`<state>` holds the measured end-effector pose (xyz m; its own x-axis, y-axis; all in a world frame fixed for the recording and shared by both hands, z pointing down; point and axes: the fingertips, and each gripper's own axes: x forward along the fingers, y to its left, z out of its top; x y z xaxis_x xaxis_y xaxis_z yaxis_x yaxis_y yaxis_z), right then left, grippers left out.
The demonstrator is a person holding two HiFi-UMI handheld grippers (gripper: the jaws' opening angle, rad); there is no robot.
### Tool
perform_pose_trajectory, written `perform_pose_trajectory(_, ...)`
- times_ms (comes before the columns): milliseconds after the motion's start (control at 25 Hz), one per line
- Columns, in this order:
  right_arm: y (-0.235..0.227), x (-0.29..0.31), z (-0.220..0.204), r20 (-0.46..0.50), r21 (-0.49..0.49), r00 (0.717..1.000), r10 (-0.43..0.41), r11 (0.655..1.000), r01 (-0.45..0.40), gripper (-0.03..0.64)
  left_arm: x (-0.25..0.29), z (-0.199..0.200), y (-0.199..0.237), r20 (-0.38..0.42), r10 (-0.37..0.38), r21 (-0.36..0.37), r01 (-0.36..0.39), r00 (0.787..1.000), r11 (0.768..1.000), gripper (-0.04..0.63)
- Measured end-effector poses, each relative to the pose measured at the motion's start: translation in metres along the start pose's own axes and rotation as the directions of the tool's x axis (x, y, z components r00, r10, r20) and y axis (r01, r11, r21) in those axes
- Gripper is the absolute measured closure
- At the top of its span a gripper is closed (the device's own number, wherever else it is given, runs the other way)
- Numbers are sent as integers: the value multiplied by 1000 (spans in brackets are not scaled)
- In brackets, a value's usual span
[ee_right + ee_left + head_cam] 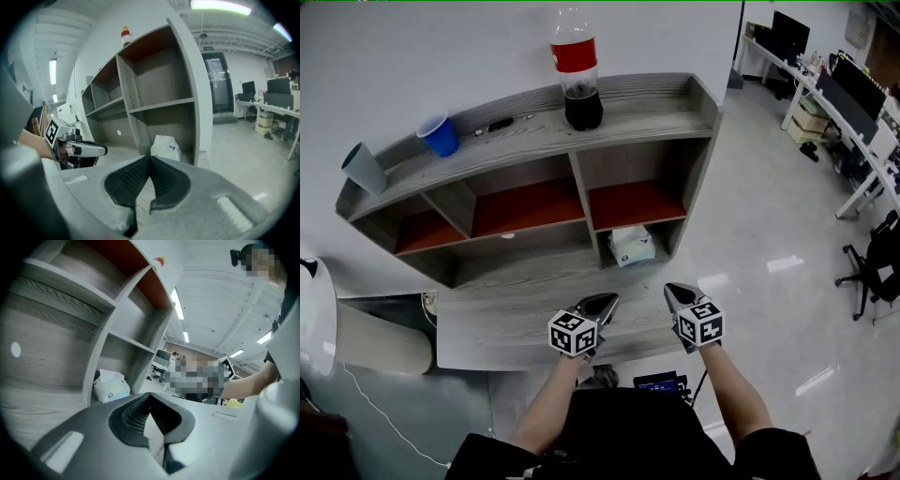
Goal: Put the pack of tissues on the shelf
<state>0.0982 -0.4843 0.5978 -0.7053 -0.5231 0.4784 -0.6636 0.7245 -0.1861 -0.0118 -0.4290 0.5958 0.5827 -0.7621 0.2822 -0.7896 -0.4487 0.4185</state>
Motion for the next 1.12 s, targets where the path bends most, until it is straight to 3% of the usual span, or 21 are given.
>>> perform_pose_trajectory(200, 16, -4, -7, 12, 29, 1000, 9, 1000, -9, 614, -5, -17, -6, -48, 16, 86, -12, 999, 996, 597)
perform_pose_trajectory(480, 20, -5, -6, 38, 66, 999, -11, 998, 9, 614, -10, -7, -1, 16, 43, 63, -44, 999, 997, 604)
perform_pose_trajectory(1120, 21, -27, -18, 61, 94, 997, -41, 995, 35, 614, -25, -7, 1, 27, 146, 70, -147, 989, 987, 604)
